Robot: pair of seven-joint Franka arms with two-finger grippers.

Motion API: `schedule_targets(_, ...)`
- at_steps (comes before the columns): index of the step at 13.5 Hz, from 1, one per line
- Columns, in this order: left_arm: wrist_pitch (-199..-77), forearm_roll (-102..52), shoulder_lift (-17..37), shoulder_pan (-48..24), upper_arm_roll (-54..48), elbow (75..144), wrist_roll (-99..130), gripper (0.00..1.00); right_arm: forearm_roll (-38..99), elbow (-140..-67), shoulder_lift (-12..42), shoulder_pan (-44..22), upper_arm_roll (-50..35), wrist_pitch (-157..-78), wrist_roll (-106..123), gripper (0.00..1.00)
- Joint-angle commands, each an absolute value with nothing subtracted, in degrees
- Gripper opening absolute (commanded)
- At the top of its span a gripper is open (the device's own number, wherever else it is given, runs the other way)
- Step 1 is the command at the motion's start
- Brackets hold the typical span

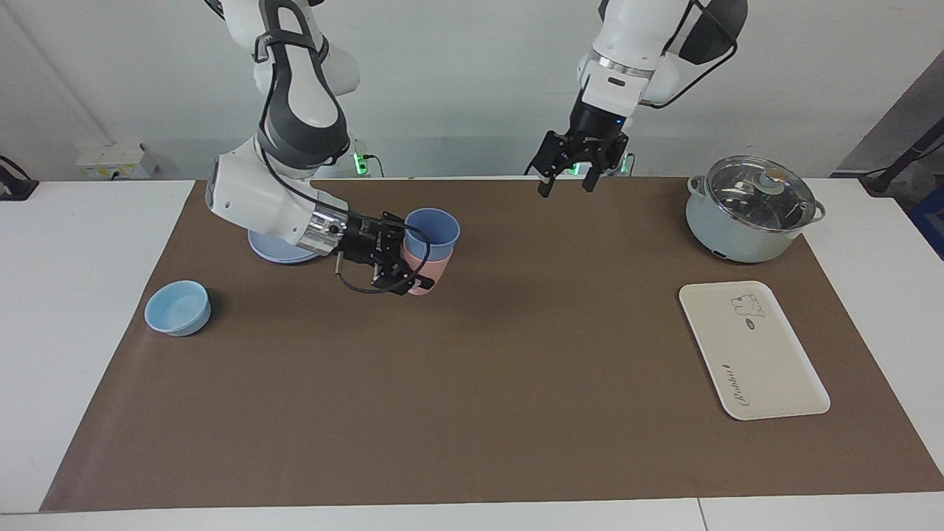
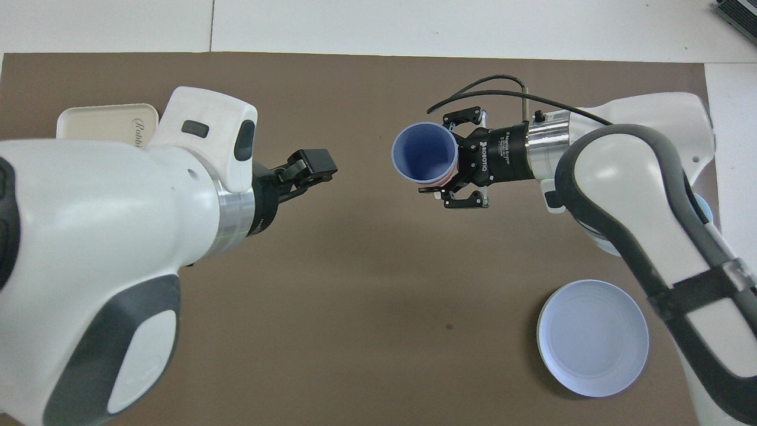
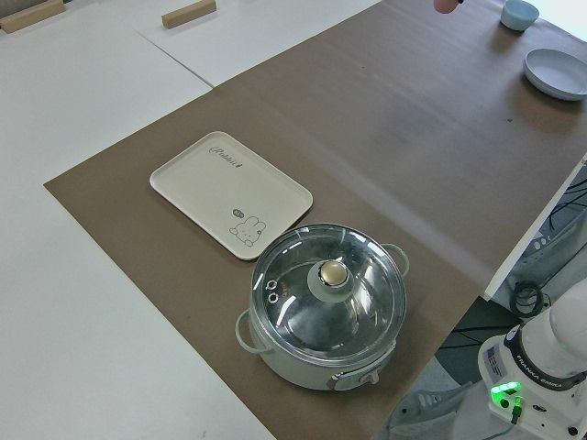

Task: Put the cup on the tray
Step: 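Carry the cups toward the center while the left gripper reaches them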

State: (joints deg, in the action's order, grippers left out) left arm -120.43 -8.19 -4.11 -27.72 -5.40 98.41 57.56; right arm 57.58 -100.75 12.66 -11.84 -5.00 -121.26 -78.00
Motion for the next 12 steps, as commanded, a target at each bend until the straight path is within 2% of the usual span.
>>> schedule_targets(1,-130.23,-9.93,-4.75,-30.49,-4.31,101.68,62.04,0.91,59.24,-100.63,11.34,-13.18,-5.01,-122.96,-79.89,0.0)
schedule_targets(5,-132.01,-9.84,-2.12,-30.5,-4.31,101.6,61.35,0.72,59.33,-100.72,10.63,-13.1,-4.92,-122.96,-81.91,0.0)
schedule_targets(7,-134.55,-9.84,0.16,-31.37,-4.31,100.47,61.87,0.7,59.33,-100.72,10.63,-13.1,-4.92,-123.05,-81.91,0.0)
schedule_targets(12,-136.04,-9.93,1.84,-31.55,-4.31,99.05,62.4,0.7,59.15,-101.34,10.55,-13.27,-4.92,-125.58,-82.0,0.0)
